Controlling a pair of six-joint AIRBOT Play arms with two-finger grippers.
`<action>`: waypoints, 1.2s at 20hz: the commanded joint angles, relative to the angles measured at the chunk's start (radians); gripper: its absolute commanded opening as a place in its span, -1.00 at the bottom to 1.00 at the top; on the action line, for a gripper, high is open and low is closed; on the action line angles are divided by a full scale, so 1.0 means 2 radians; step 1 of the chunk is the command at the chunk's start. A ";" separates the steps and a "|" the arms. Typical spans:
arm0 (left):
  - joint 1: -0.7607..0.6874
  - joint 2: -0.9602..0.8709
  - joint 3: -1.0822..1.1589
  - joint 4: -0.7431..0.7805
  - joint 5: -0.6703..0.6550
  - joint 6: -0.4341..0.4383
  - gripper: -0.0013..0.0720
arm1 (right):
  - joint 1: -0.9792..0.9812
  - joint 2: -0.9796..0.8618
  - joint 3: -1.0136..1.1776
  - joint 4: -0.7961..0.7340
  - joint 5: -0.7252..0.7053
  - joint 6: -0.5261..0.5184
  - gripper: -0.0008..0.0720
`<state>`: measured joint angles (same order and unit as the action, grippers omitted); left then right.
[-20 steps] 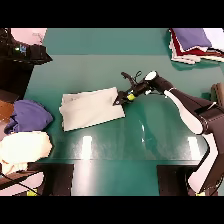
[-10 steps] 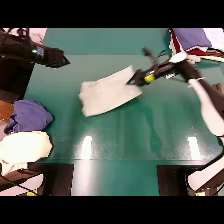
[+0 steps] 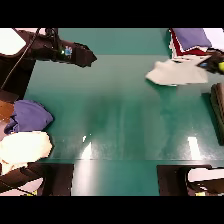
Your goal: Fold the shirts.
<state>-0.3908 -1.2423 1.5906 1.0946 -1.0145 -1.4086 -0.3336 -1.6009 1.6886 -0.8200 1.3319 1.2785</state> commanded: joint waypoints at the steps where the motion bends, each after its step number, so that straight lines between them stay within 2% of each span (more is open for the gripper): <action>1: -0.013 0.000 0.000 -0.001 0.023 -0.013 -0.90 | -0.093 -0.018 0.023 -0.009 -0.040 -0.004 -0.92; 6: -0.013 0.000 0.000 -0.001 0.022 -0.016 -0.90 | -0.136 -0.082 0.126 -0.006 -0.047 -0.004 -0.92; 10: -0.013 0.000 0.000 -0.001 0.017 -0.029 -0.90 | -0.139 -0.097 0.202 -0.005 -0.066 0.004 -0.92; 15: -0.013 0.000 0.000 -0.001 0.017 -0.029 -0.90 | -0.139 -0.047 0.156 -0.006 -0.129 -0.012 -0.92; 16: -0.013 0.000 0.000 -0.001 0.017 -0.029 -0.90 | -0.140 -0.042 0.160 -0.006 -0.125 -0.028 -0.93; 20: -0.013 0.000 0.000 -0.001 0.009 -0.029 -0.90 | -0.156 -0.019 0.178 -0.015 -0.106 -0.029 -0.93; 24: -0.013 0.000 0.000 0.003 -0.002 -0.028 -0.90 | -0.188 0.021 0.136 -0.032 -0.088 -0.031 -0.93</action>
<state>-0.4168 -1.2423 1.5906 1.0946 -1.0035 -1.4658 -0.6716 -1.6089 2.0037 -0.8608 1.1294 1.2247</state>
